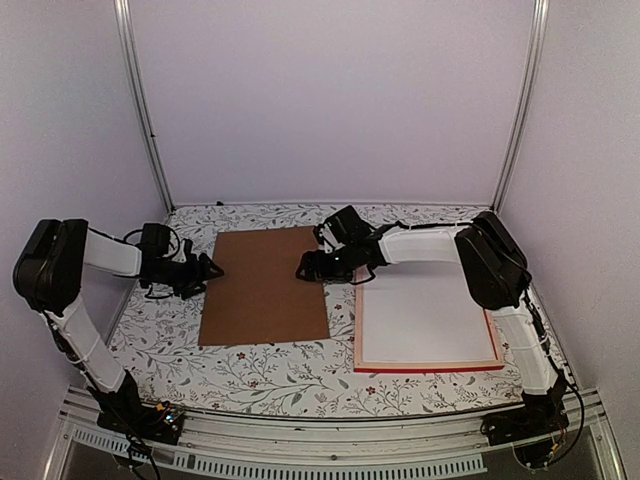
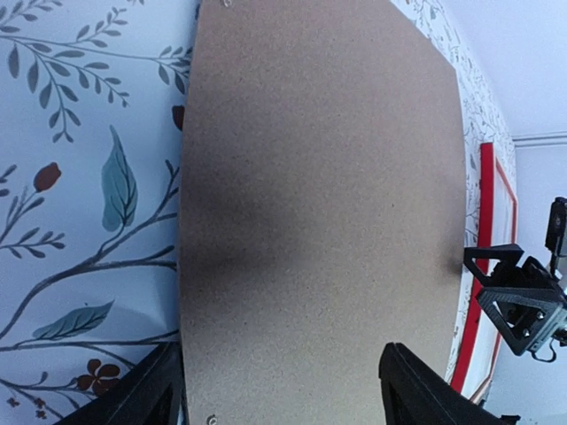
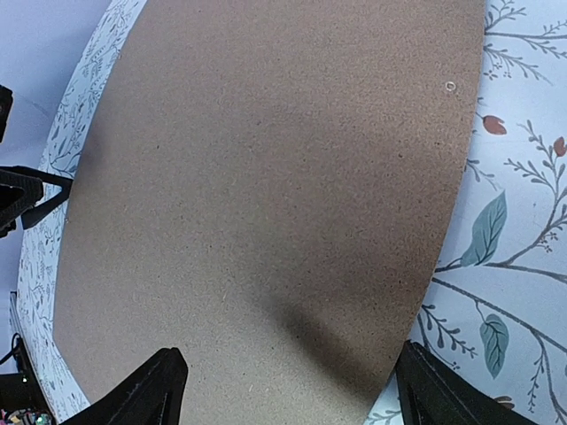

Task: Put the photo into the frame
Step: Pick up the backboard from the center of the board.

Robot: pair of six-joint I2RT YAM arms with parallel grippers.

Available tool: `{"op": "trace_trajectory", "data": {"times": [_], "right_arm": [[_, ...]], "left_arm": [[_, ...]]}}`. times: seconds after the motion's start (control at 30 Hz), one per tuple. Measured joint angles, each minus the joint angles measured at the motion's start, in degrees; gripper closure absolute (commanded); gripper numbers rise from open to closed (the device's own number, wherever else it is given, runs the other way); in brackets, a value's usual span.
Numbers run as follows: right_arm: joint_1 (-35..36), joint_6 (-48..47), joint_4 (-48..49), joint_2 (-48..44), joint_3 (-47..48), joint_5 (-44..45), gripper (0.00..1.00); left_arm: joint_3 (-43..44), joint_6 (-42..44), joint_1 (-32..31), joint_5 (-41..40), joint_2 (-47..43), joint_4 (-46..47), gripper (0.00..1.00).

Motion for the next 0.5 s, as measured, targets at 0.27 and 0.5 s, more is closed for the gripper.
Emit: {"op": "trace_trajectory", "data": {"times": [0.27, 0.5], "right_arm": [[-1.16, 1.29, 1.97, -1.29, -2.62, -0.04, 0.17], [-1.62, 1.53, 2.01, -1.7, -3.3, 0.22, 0.18]], "left_arm": [[-3.1, -3.56, 0.57, 5.9, -1.84, 5.66, 0.24], [-3.72, -6.16, 0.85, 10.4, -7.72, 11.06, 0.26]]}}
